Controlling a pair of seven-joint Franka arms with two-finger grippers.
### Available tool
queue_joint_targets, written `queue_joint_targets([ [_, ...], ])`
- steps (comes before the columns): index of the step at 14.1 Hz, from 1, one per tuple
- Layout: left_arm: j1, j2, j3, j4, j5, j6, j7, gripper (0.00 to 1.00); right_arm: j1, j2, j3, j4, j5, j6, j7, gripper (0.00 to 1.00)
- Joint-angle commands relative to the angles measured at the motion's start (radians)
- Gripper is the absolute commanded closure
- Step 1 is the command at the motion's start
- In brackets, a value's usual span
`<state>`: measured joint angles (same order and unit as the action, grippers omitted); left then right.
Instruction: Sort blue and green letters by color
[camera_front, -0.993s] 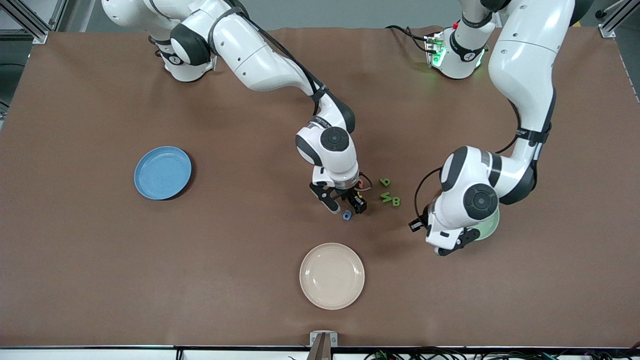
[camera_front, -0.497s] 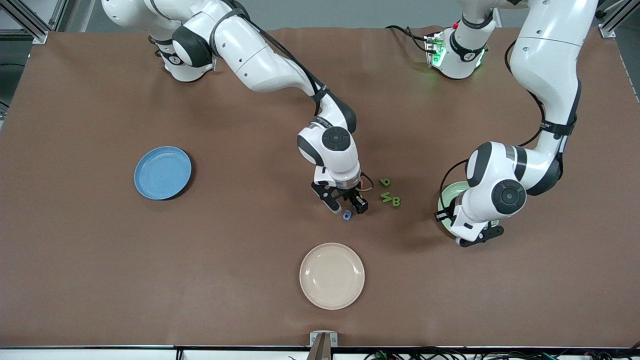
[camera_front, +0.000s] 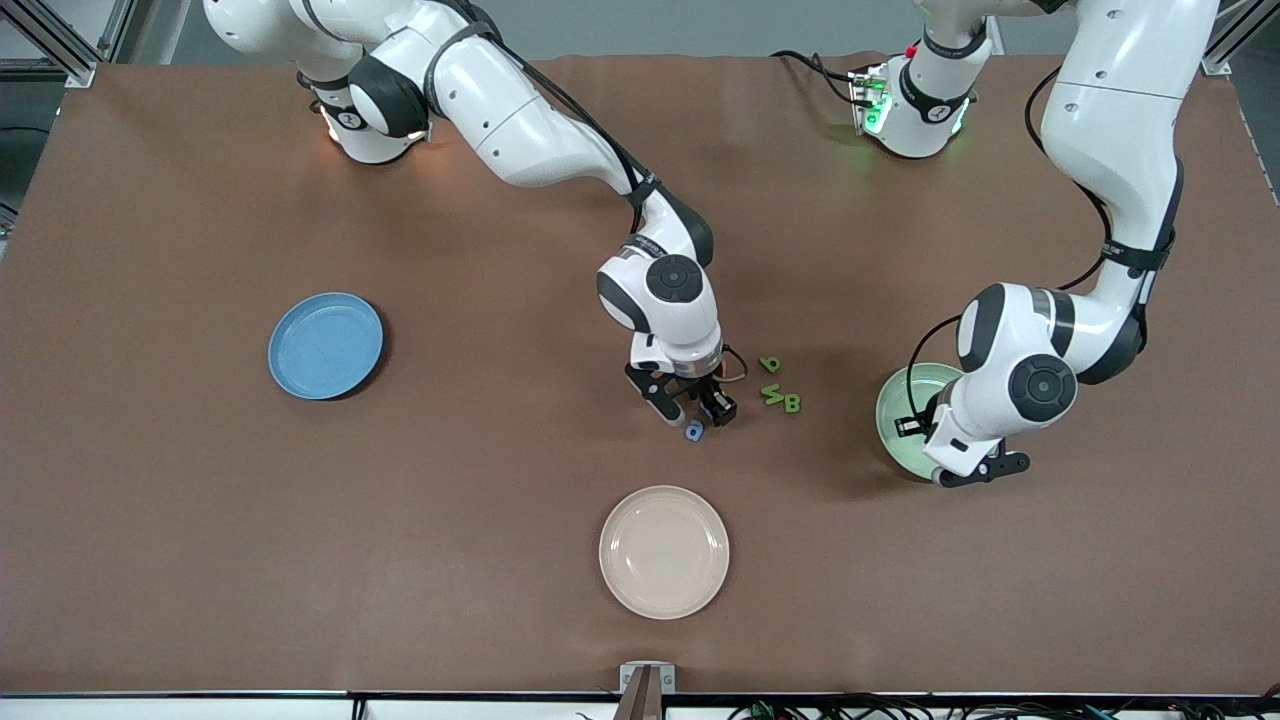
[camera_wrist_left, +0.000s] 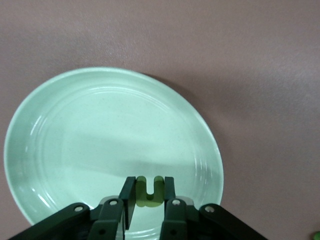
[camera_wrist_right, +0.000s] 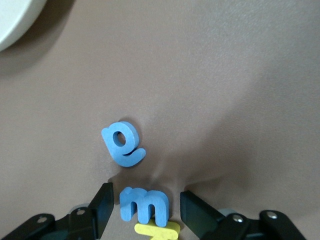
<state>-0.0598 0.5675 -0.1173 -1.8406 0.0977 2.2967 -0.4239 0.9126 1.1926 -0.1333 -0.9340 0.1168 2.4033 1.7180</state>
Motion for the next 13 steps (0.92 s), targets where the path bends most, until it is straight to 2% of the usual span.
queue_joint_targets([
  [1,0.012,-0.090,-0.012,-0.138,0.019,0.070,0.016,0.80,0.006,0.041,0.004,0.047,0.001,0.010,0.025,0.34],
  [3,0.028,-0.107,-0.021,-0.160,0.019,0.072,0.022,0.80,0.006,0.041,0.012,0.047,0.001,0.008,0.025,0.38],
  [6,0.055,-0.124,-0.047,-0.186,0.019,0.073,0.037,0.78,0.006,0.041,0.014,0.047,0.001,0.007,0.023,0.54],
  [9,0.063,-0.126,-0.050,-0.187,0.019,0.075,0.039,0.77,0.005,0.041,0.014,0.047,0.001,0.002,0.022,0.65],
  [10,0.063,-0.124,-0.051,-0.187,0.019,0.078,0.039,0.66,0.006,0.041,0.012,0.047,0.001,-0.001,0.022,0.71],
  [11,0.063,-0.124,-0.050,-0.186,0.019,0.079,0.039,0.58,0.006,0.041,0.014,0.047,0.001,-0.003,0.022,0.83],
  [12,0.063,-0.123,-0.050,-0.187,0.019,0.084,0.039,0.53,0.005,0.041,0.014,0.047,0.001,-0.006,0.022,0.92],
  [13,0.061,-0.123,-0.050,-0.186,0.019,0.082,0.040,0.52,0.005,0.039,0.012,0.047,0.001,-0.006,0.022,0.96],
])
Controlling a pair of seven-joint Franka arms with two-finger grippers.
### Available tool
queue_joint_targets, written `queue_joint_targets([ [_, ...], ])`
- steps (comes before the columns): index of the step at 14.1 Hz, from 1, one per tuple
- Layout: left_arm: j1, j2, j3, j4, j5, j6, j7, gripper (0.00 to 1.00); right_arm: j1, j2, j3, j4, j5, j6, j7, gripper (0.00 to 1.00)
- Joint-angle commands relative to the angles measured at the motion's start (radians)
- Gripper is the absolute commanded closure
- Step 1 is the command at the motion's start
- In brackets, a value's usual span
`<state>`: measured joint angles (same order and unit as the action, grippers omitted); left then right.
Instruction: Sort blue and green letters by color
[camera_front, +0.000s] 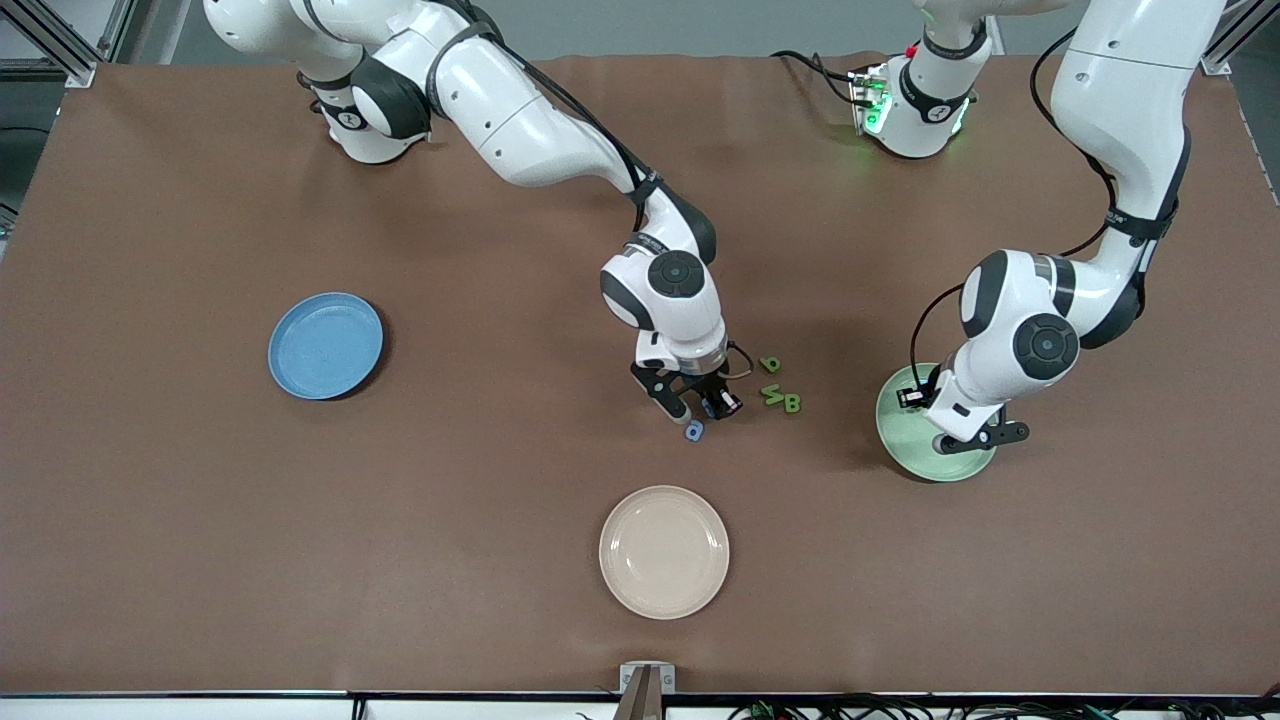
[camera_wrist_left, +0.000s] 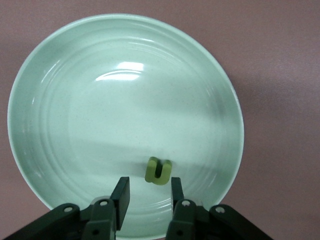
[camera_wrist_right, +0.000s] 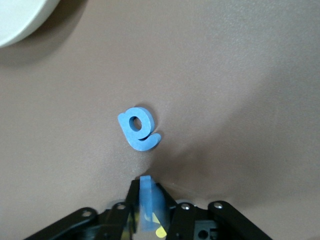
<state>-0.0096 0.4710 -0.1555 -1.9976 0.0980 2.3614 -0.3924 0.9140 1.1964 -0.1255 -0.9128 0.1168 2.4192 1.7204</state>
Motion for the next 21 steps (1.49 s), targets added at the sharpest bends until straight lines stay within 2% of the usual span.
queue_joint_targets([
  [1,0.008,-0.026,-0.013,-0.024,0.019,0.018,0.007,0.52,0.003,0.035,0.004,0.026,0.001,-0.022,0.018,0.97],
  [3,0.000,-0.026,-0.022,-0.001,0.017,0.016,-0.015,0.52,0.002,0.035,0.004,0.026,0.001,-0.022,0.018,0.98],
  [4,0.002,-0.023,-0.050,0.020,0.013,0.015,-0.037,0.52,0.000,0.034,0.004,0.026,0.001,-0.023,0.018,0.99],
  [7,-0.044,0.009,-0.084,0.092,0.009,0.004,-0.167,0.52,-0.012,0.022,0.004,0.026,0.001,-0.035,0.013,1.00],
  [12,-0.137,0.073,-0.084,0.152,0.014,0.005,-0.296,0.52,-0.056,-0.056,0.007,0.026,0.006,-0.135,-0.034,1.00],
  [16,-0.176,0.106,-0.084,0.157,0.016,0.012,-0.325,0.52,-0.099,-0.139,0.009,-0.006,0.018,-0.179,-0.175,1.00],
  [19,-0.185,0.130,-0.084,0.174,0.014,0.015,-0.327,0.52,-0.110,-0.251,0.007,-0.180,0.018,-0.184,-0.277,1.00],
  [21,-0.199,0.155,-0.084,0.198,0.009,0.018,-0.329,0.52,-0.115,-0.351,0.009,-0.356,0.020,-0.120,-0.349,1.00],
])
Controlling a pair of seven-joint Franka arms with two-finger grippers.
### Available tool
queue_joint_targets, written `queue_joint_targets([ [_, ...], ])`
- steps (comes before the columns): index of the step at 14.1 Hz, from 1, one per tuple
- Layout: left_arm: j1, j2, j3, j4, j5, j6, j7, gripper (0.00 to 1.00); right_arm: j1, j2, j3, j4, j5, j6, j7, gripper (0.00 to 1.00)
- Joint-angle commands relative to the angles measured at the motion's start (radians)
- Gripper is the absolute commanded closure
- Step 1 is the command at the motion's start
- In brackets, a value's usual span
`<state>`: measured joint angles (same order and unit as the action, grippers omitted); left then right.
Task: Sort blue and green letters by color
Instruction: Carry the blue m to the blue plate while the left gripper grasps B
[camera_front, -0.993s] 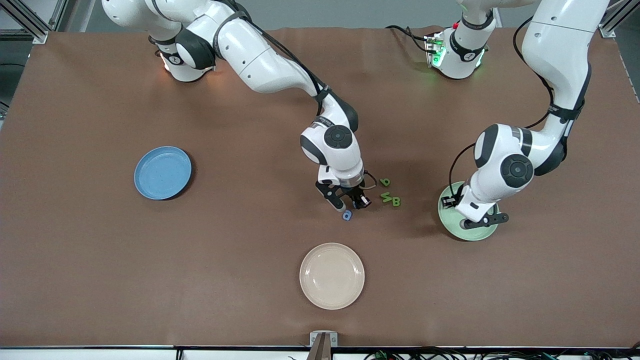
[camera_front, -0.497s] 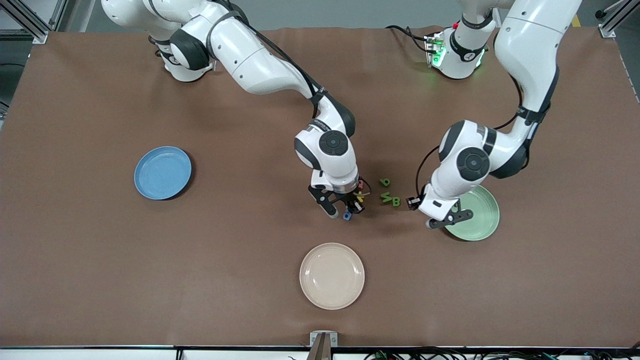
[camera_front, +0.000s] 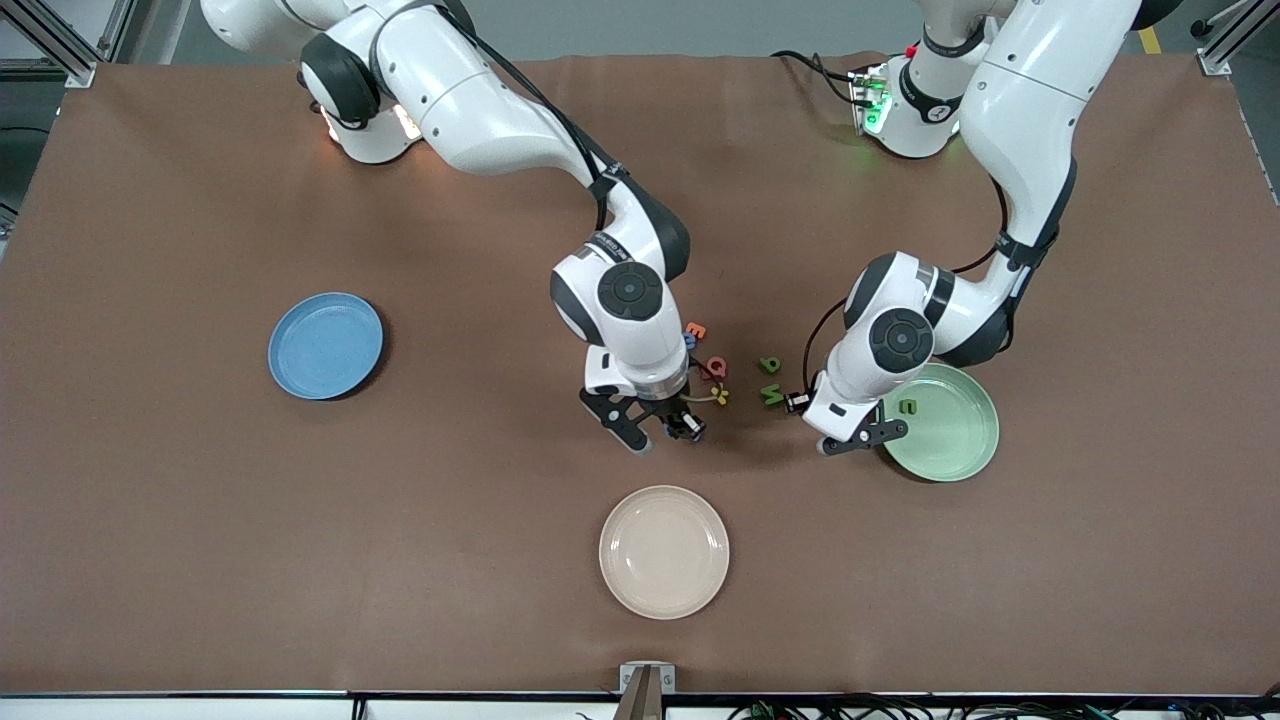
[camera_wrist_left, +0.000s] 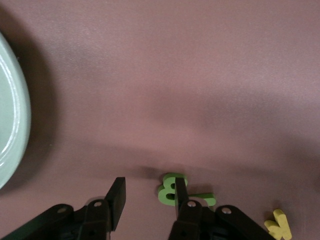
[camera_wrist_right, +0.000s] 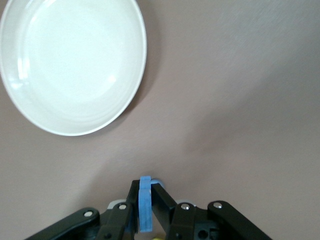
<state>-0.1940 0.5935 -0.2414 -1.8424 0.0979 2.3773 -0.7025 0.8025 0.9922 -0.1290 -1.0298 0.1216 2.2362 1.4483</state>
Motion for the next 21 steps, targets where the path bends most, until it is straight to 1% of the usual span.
queue_joint_targets([
  [1,-0.019,0.045,0.002,0.057,0.009,0.002,-0.018,0.52,-0.011,-0.209,0.012,-0.363,0.015,0.127,-0.124,1.00],
  [2,-0.028,0.054,0.002,0.069,0.008,0.002,-0.018,0.52,-0.022,-0.277,0.012,-0.488,0.015,0.194,-0.182,1.00],
  [3,-0.038,0.063,0.002,0.078,0.008,0.002,-0.018,0.52,-0.046,-0.362,0.014,-0.641,0.015,0.262,-0.272,1.00],
  [5,-0.038,0.069,0.002,0.078,0.014,0.002,-0.017,0.48,-0.097,-0.493,0.020,-0.847,0.015,0.295,-0.430,1.00],
  [6,-0.038,0.071,0.002,0.081,0.014,0.002,-0.017,0.46,-0.121,-0.542,0.020,-0.919,0.016,0.295,-0.492,1.00],
  [9,-0.038,0.078,0.002,0.080,0.016,0.002,-0.017,0.46,-0.201,-0.665,0.020,-1.106,0.016,0.289,-0.679,1.00],
  [11,-0.036,0.078,0.004,0.072,0.017,0.002,-0.015,0.46,-0.259,-0.739,0.017,-1.194,0.016,0.260,-0.800,1.00],
  [13,-0.038,0.080,0.004,0.069,0.017,0.000,-0.015,0.46,-0.310,-0.767,0.011,-1.204,0.012,0.119,-0.905,1.00],
  [15,-0.038,0.085,0.004,0.061,0.017,0.000,-0.015,0.47,-0.358,-0.796,0.009,-1.219,0.000,0.073,-0.959,1.00],
  [17,-0.038,0.085,0.004,0.055,0.017,-0.003,-0.015,0.47,-0.388,-0.839,0.008,-1.266,-0.008,0.066,-1.009,1.00],
  [19,-0.038,0.085,0.004,0.048,0.017,-0.006,-0.015,0.53,-0.434,-0.892,0.008,-1.306,-0.043,0.060,-1.062,1.00],
  [21,-0.038,0.085,0.004,0.048,0.017,-0.007,-0.017,0.62,-0.500,-0.931,0.008,-1.351,-0.101,0.062,-1.117,1.00],
])
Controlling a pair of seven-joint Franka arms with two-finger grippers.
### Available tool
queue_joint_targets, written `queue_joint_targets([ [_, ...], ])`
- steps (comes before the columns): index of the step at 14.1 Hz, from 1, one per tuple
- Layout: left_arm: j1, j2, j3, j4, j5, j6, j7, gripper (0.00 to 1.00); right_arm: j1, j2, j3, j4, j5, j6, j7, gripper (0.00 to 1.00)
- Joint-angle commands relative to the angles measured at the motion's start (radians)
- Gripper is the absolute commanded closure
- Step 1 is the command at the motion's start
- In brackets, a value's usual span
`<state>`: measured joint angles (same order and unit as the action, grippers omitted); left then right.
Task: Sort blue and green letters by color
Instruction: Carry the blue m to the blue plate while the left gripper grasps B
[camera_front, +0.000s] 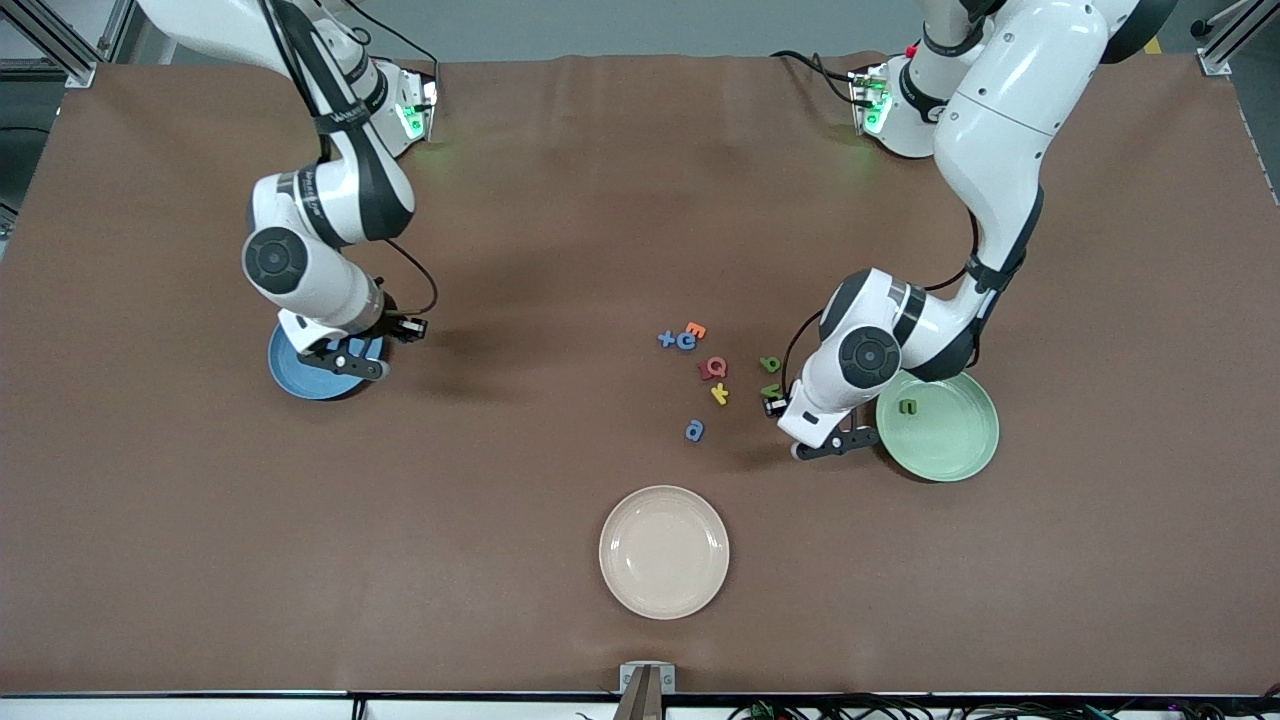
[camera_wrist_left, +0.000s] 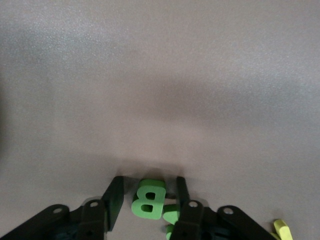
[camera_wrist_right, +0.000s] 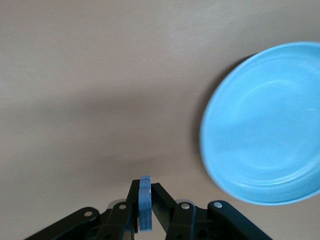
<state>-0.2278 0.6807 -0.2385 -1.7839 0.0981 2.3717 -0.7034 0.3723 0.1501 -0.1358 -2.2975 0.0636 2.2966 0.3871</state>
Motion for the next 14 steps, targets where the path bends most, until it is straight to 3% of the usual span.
queue_joint_targets([
  [1,-0.004,-0.003,0.001,-0.011,0.017,-0.003,-0.016,0.67,-0.102,-0.101,0.015,-0.103,-0.068,0.004,-0.086,1.00],
  [5,-0.002,-0.004,0.001,-0.006,0.017,-0.003,-0.053,0.82,-0.242,-0.101,0.016,-0.134,-0.105,0.055,-0.243,0.99],
  [9,0.019,-0.024,0.001,-0.005,0.017,-0.026,-0.053,0.87,-0.296,-0.075,0.018,-0.134,-0.105,0.098,-0.286,0.93],
  [10,0.024,-0.041,0.001,-0.005,0.017,-0.043,-0.048,0.87,-0.296,-0.069,0.018,-0.132,-0.103,0.102,-0.286,0.83],
  [12,0.053,-0.079,-0.001,-0.003,0.017,-0.081,-0.024,0.87,-0.296,-0.043,0.018,-0.132,-0.103,0.148,-0.281,0.09],
  [13,0.070,-0.096,-0.001,-0.003,0.018,-0.101,-0.001,0.87,-0.296,-0.034,0.018,-0.132,-0.102,0.161,-0.280,0.00],
  [14,0.086,-0.116,-0.001,-0.005,0.019,-0.123,0.030,0.87,-0.294,-0.033,0.019,-0.132,-0.102,0.161,-0.278,0.00],
])
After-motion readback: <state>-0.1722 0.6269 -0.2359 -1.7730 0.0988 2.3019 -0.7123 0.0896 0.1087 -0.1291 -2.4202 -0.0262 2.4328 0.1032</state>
